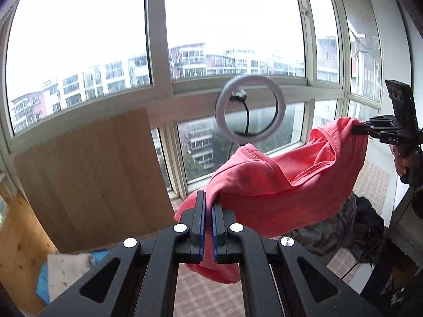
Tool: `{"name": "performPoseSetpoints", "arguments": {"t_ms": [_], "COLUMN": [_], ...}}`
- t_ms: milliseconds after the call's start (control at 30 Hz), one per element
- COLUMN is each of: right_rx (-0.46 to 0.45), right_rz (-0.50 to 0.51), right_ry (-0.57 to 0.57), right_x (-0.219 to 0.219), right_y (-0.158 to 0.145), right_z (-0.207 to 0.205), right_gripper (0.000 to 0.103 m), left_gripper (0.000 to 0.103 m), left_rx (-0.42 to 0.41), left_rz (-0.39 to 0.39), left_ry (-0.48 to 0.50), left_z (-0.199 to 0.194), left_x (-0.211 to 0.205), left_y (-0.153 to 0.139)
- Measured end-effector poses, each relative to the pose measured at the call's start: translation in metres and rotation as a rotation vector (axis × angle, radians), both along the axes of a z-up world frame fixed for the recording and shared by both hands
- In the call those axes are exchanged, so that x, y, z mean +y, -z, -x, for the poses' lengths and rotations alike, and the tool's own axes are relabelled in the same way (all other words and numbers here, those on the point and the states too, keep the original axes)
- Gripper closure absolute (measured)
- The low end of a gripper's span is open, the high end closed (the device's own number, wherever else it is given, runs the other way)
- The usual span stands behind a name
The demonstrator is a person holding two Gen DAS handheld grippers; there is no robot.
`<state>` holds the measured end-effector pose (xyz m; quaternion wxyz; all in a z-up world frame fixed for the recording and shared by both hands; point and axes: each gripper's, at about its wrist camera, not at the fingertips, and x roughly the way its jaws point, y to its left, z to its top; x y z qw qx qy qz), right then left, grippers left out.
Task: Fold clothes
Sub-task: 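Lift the pink shirt high with both grippers, shaking it out, then lower the pink shirt flat onto the plaid surface and open both grippers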
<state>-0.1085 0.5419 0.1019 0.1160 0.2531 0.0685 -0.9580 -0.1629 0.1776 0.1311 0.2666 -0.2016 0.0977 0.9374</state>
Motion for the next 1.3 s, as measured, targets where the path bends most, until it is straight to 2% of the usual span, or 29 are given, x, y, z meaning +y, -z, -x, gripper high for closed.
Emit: {"name": "performPoseSetpoints", "arguments": {"t_ms": [67, 100, 167, 233, 400, 500, 567, 600, 700, 867, 1000, 1067, 1133, 1200, 1300], "right_rx": [0.069, 0.067, 0.043, 0.029, -0.072, -0.140, -0.146, -0.136, -0.052, 0.170, 0.338, 0.408, 0.449, 0.440, 0.424], "right_rz": [0.008, 0.026, 0.006, -0.066, -0.010, -0.011, -0.007, 0.013, 0.045, 0.061, 0.042, 0.030, 0.022, 0.035, 0.056], "right_ry": [-0.029, -0.068, -0.051, -0.027, -0.118, -0.103, -0.084, -0.084, -0.060, -0.079, -0.116, -0.142, -0.155, -0.146, -0.131], "right_x": [-0.008, -0.011, -0.019, -0.032, -0.056, -0.071, -0.074, -0.073, -0.065, -0.065, -0.076, -0.081, -0.082, -0.079, -0.073], "right_y": [-0.036, -0.046, -0.047, -0.031, 0.033, 0.077, 0.090, 0.089, 0.055, -0.050, -0.124, -0.150, -0.168, -0.167, -0.166], "right_z": [-0.023, -0.030, -0.033, -0.032, -0.029, -0.024, -0.028, -0.031, -0.045, -0.080, -0.118, -0.137, -0.147, -0.132, -0.109], "right_gripper": [0.095, 0.095, 0.094, 0.094, 0.099, 0.099, 0.099, 0.099, 0.099, 0.099, 0.099, 0.099, 0.099, 0.099, 0.099], "left_gripper": [0.100, 0.100, 0.100, 0.100, 0.100, 0.100, 0.100, 0.100, 0.100, 0.100, 0.100, 0.099, 0.099, 0.099, 0.099], "left_rx": [0.069, 0.089, 0.089, 0.092, -0.010, -0.088, -0.131, -0.129, -0.074, 0.120, 0.286, 0.338, 0.363, 0.359, 0.310], "left_rz": [-0.004, -0.005, -0.003, 0.028, 0.102, 0.157, 0.187, 0.184, 0.151, 0.117, 0.162, 0.185, 0.203, 0.213, 0.223], "left_ry": [0.001, 0.005, 0.021, 0.014, -0.007, -0.033, -0.049, -0.055, -0.070, -0.084, -0.117, -0.138, -0.157, -0.164, -0.172], "left_z": [-0.021, -0.030, -0.041, -0.048, -0.039, -0.030, -0.026, -0.028, -0.038, -0.074, -0.108, -0.117, -0.117, -0.107, -0.070], "left_x": [-0.014, -0.020, -0.030, -0.034, -0.037, -0.039, -0.042, -0.046, -0.060, -0.075, -0.079, -0.081, -0.083, -0.085, -0.084], "left_y": [-0.029, -0.039, -0.047, -0.044, -0.005, 0.027, 0.045, 0.043, 0.014, -0.070, -0.128, -0.148, -0.163, -0.172, -0.163]}}
